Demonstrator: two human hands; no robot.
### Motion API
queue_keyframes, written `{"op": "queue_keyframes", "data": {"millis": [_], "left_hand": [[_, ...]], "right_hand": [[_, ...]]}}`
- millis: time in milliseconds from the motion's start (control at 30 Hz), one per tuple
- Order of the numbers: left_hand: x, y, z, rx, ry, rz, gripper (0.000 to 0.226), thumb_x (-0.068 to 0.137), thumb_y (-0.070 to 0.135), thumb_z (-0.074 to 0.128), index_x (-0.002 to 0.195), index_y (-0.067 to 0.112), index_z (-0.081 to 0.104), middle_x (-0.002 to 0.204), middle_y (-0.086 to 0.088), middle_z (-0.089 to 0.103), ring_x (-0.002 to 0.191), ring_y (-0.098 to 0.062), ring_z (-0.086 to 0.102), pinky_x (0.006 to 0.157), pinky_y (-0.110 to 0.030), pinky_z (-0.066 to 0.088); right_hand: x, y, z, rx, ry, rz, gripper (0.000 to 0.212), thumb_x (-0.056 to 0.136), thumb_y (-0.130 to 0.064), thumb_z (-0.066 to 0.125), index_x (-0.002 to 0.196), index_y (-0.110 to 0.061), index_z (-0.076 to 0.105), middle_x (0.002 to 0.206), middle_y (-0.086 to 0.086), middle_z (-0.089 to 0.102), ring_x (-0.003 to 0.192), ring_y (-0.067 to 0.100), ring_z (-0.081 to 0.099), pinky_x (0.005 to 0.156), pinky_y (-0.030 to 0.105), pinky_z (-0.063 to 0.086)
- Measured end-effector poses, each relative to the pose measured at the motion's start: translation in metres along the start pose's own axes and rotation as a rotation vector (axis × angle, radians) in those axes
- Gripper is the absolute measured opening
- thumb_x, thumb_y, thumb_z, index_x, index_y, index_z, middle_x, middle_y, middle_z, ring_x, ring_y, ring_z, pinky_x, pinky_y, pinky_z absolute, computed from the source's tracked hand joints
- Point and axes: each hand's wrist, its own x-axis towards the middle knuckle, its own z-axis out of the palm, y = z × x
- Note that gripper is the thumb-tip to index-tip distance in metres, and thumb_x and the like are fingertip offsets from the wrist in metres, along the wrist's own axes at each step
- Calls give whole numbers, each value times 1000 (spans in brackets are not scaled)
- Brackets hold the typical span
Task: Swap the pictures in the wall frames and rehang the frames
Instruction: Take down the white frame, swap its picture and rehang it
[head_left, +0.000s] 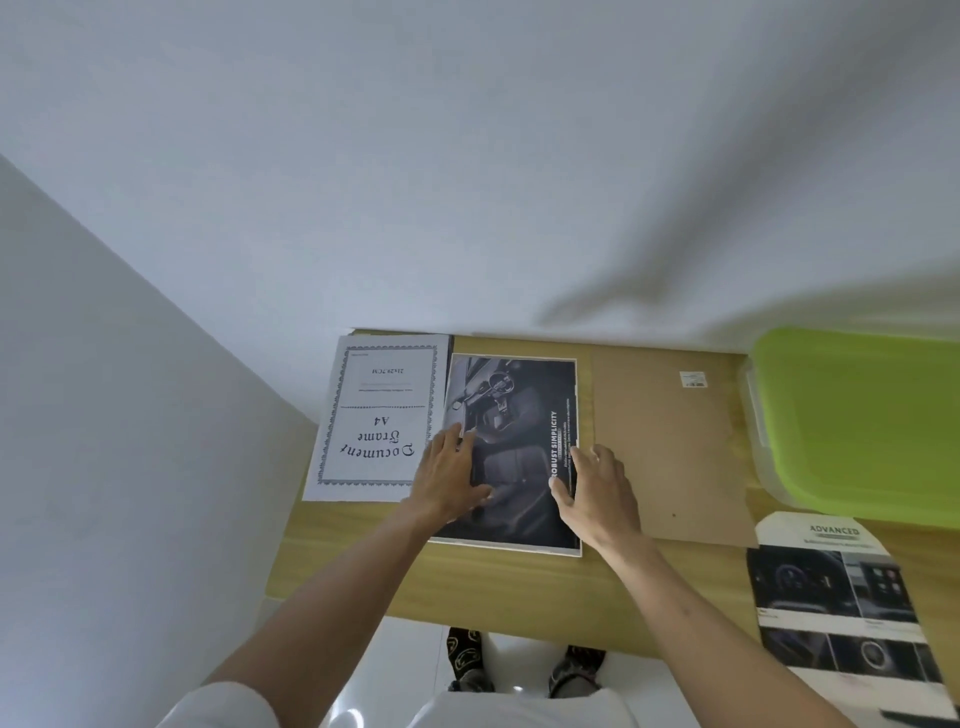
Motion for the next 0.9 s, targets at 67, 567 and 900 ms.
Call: {"op": "queue_keyframes", "data": {"millis": [67, 567, 900], "left_hand": [[-3, -16, 7, 41, -74, 4, 114, 76, 62, 69, 155, 7, 9, 163, -13, 4, 150, -32, 3, 123, -43, 7], [-8, -39, 26, 32, -140, 55, 114, 81, 60, 64, 155, 7, -4, 162, -12, -14, 149, -25, -19, 120, -42, -12], [0, -48, 20, -37, 10, 98, 48, 94, 32, 58, 141, 26, 49, 160, -3, 28, 152, -22, 7, 121, -51, -9]], "right_hand": [[-2, -11, 9, -65, -29, 14, 65, 100, -51, 43, 151, -13, 31, 154, 15, 29, 139, 32, 33, 111, 39, 35], [-5, -52, 39, 67, -124, 254, 86, 97, -63, 34, 158, -6, 14, 165, 17, -9, 152, 33, -6, 124, 46, 8], [-4, -64, 38, 69, -92, 301, 67, 100, -43, 49, 157, -17, 22, 165, 16, -6, 153, 35, -1, 123, 43, 8]]}}
